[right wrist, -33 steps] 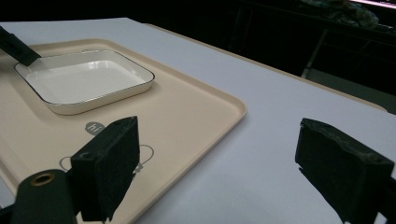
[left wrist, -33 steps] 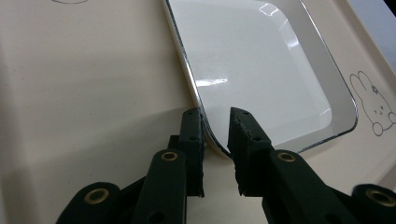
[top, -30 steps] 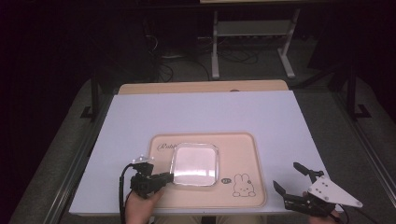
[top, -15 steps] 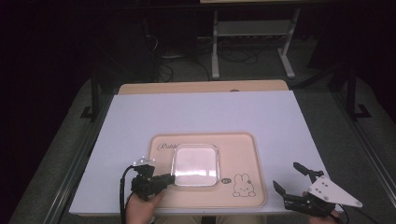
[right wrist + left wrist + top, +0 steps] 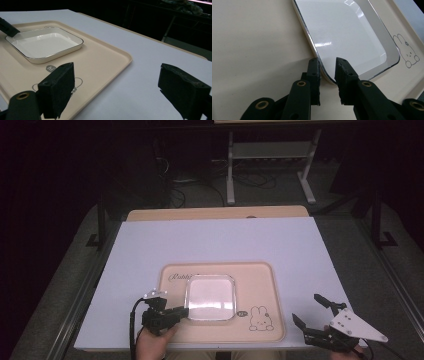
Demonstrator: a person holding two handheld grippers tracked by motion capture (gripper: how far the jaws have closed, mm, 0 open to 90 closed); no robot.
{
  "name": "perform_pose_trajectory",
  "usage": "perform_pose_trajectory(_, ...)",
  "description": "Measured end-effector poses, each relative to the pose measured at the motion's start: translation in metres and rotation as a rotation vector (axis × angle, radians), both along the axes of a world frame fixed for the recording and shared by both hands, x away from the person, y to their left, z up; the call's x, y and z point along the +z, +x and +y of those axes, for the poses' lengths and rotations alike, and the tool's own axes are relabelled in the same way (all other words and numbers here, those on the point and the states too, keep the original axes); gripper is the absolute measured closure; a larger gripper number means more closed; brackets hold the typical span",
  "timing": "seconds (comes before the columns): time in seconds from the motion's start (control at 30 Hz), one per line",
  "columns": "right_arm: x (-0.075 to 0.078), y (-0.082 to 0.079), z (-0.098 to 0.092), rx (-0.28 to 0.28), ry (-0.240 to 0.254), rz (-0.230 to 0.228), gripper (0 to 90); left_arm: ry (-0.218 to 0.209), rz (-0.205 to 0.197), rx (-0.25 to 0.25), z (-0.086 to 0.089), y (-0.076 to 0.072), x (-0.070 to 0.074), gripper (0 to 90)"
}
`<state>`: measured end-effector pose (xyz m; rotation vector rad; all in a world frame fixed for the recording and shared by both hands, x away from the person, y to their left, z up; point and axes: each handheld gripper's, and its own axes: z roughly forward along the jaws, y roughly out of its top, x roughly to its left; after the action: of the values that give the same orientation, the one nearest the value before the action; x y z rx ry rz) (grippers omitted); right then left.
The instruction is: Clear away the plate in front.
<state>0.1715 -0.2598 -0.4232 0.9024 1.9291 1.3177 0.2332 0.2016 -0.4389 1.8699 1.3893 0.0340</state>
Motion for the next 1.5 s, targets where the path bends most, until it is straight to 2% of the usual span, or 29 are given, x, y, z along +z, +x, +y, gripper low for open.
perform_pose_trajectory(0.3, 0.000, 0.000, 0.000, 0.002, -0.002, 0.000, 12.9, -0.001, -0.013, -0.004, 0.000, -0.001, 0.001, 72.0)
perform_pose_trajectory(0.5, 0.000, 0.000, 0.000, 0.001, -0.006, 0.001, 12.9, -0.004, -0.047, -0.013, 0.002, -0.003, 0.007, 69.2)
perform_pose_trajectory(0.87, -0.001, 0.001, 0.000, -0.007, -0.009, 0.007, 12.9, 0.032, -0.116, -0.067, -0.001, -0.004, 0.014, 64.2)
perform_pose_trajectory(1.2, -0.001, 0.001, 0.000, -0.015, -0.010, 0.010, 12.9, 0.045, -0.145, -0.085, 0.001, -0.002, 0.016, 63.4)
perform_pose_trajectory(1.37, -0.001, 0.001, -0.001, -0.018, -0.011, 0.013, 12.9, 0.035, -0.146, -0.086, 0.001, 0.000, 0.016, 62.6)
perform_pose_trajectory(1.5, -0.001, 0.001, -0.001, -0.021, -0.011, 0.014, 12.9, 0.048, -0.166, -0.100, 0.000, 0.001, 0.018, 61.4)
